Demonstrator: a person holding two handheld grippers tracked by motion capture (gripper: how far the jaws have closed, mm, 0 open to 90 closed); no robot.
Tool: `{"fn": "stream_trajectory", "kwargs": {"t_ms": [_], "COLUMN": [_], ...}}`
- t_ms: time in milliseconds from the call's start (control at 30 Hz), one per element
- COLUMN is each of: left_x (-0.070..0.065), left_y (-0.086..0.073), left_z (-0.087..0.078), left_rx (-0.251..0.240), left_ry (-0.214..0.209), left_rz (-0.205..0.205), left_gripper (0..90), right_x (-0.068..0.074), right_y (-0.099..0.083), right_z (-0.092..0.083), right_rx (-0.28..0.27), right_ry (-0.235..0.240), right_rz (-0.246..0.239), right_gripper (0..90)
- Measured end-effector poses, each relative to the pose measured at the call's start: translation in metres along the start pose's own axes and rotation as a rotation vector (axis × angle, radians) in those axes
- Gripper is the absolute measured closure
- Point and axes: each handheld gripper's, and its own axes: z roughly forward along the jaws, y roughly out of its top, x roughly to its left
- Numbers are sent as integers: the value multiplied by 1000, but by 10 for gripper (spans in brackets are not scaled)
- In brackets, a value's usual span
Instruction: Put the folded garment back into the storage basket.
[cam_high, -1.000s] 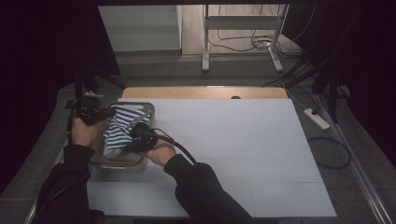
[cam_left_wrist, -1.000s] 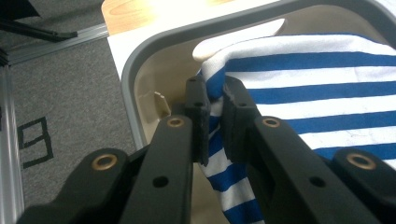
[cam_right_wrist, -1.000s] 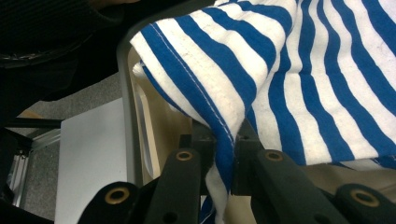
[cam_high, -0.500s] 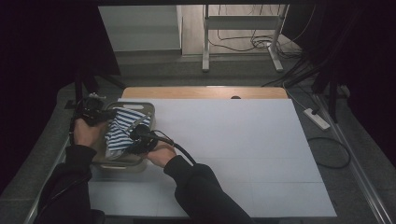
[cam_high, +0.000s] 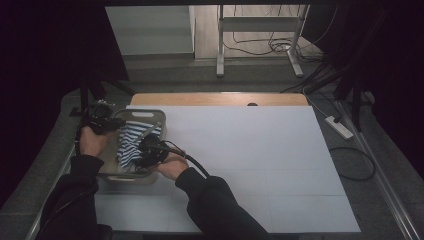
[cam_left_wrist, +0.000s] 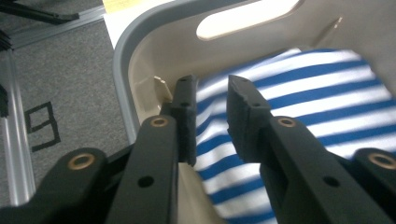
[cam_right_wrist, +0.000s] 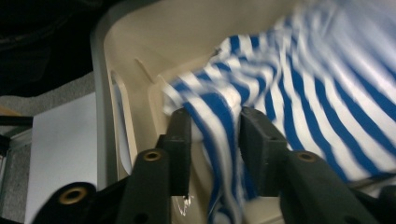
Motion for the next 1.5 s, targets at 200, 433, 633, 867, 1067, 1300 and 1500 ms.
{"fn": "stream_trajectory", "kwargs": {"t_ms": [200, 433, 633, 867, 1067, 1300, 1500], "left_x": [0, -1, 0, -1, -3, -9, -16], "left_y": [0, -1, -3, -6, -9, -14, -17], "left_z": [0, -2, -8, -13, -19, -25, -29], "left_rx": [3, -2, -28, -52, -80, -96, -110], "left_ry": [-6, -6, -22, -39, -57, -80, -86], "left_rz": [-13, -27, -45, -64, -79, -82, -75], "left_gripper": [664, 572, 483, 390, 319, 239, 174], "right_x": [0, 0, 1, 2, 3, 1, 0], "right_y": [2, 3, 5, 6, 5, 2, 1], "right_z": [-6, -9, -15, -23, -27, -33, -37], "right_rx": [-25, -23, -47, -48, -36, -31, -36], "right_ry": [3, 8, 2, 1, -22, -27, -21], "right_rz": [-6, -5, 3, 8, -16, -26, -28], "right_gripper": [548, 428, 304, 226, 165, 134, 130]}}
